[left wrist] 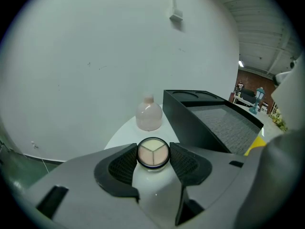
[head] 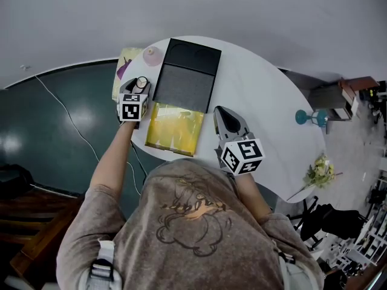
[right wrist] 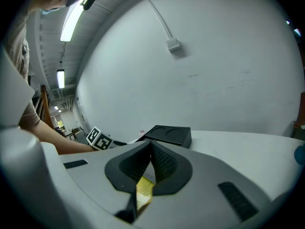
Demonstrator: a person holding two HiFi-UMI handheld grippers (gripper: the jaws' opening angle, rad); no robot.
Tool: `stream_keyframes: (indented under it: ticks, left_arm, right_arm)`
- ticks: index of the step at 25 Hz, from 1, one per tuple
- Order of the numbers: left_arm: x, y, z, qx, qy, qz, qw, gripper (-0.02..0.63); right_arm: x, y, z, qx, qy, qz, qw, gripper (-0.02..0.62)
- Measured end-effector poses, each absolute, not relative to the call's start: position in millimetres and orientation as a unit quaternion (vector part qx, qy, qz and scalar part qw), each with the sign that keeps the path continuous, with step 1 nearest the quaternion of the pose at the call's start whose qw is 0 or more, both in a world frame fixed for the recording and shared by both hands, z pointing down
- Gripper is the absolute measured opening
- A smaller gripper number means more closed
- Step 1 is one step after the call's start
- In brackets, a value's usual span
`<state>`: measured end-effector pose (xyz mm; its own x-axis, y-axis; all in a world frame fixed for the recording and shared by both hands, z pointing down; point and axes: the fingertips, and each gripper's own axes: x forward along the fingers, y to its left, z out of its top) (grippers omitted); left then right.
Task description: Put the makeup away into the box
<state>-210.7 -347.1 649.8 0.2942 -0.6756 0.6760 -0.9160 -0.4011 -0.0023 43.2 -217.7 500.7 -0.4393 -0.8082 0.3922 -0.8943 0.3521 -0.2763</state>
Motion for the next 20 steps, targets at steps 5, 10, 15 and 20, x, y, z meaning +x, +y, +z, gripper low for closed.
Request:
stream_keyframes:
  ticks: [5, 10, 15, 20]
  left_arm:
    - [-212.1, -334.7, 624.2, 0.784, -0.518, 0.284, 0.191, 0.232]
    - [-214.1, -324.5, 598.3, 0.786, -0.529, 0.26, 0.186, 0.232]
    - [-212.1, -308.7, 571.7, 0.792, -0.531, 0.242, 0.179, 0.232]
    - [-207.5, -290.2, 544.1, 0.802, -0.528, 0.221, 0.171, 0.232]
  right_arm:
    - [38.8, -216.5, 499.9, 0.511, -0.824, 0.225, 0.094, 0.003]
    - [35.8, -217.3, 499.6, 0.503, -0.831, 0.22, 0.093, 0.002]
    - [32.5, -216.8, 497.1, 0.495, -0.837, 0.214, 0.089, 0.003]
    - [25.7, -216.0, 495.3, 0.486, -0.844, 0.208, 0.09, 0.003]
